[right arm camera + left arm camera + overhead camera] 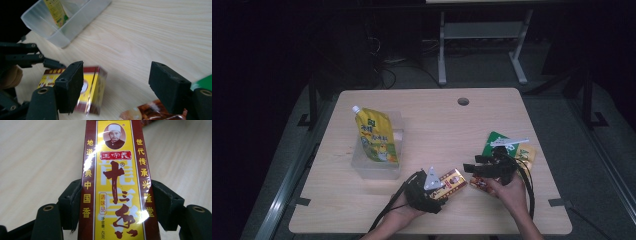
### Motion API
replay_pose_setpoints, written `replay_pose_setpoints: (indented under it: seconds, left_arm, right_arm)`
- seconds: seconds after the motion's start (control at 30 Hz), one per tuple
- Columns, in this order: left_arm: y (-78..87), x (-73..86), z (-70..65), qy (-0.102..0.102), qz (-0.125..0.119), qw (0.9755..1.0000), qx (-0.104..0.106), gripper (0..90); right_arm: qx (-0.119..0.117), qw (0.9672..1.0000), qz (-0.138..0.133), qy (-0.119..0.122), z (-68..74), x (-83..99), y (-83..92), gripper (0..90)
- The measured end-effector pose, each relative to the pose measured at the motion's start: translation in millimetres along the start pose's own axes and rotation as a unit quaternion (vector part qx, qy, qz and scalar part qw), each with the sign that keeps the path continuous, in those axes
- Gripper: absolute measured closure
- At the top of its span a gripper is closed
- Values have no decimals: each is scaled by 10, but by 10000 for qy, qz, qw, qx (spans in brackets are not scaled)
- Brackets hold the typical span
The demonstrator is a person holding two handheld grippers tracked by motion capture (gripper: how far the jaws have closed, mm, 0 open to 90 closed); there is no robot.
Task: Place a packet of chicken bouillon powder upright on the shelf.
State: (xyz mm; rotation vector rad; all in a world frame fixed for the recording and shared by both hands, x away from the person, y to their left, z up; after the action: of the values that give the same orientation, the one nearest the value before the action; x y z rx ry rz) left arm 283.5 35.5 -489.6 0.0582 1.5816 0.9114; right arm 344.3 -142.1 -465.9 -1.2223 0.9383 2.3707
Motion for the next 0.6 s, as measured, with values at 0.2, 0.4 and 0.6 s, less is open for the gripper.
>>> replay_pose_setpoints:
  seconds: [0.2,0.4,0.6]
  left_arm:
    - [30,-77,81,49,-143,9996,-220,319]
    - [51,-179,125,49,-278,9989,-374,319]
    - [81,-263,164,-19,-400,9978,-526,320]
  right_arm:
    - [-208,9995,89,-210,48,-15,-67,271]
    - [-499,9978,122,-424,107,-49,-144,281]
    - [-587,9963,222,-580,107,-82,-214,274]
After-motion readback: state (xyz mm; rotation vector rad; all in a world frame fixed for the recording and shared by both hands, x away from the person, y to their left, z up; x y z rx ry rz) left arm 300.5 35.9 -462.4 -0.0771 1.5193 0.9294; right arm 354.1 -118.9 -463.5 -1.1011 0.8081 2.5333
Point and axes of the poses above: each handheld gripper's, and its own axes: y roughly backward along the jaws, x roughly out of its underside, z roughly to its left, the point moved 7 cm from there along -y, roughly forward along the jaws, and after that the axes turned 12 degrees about -z, right-handed, at the moved point
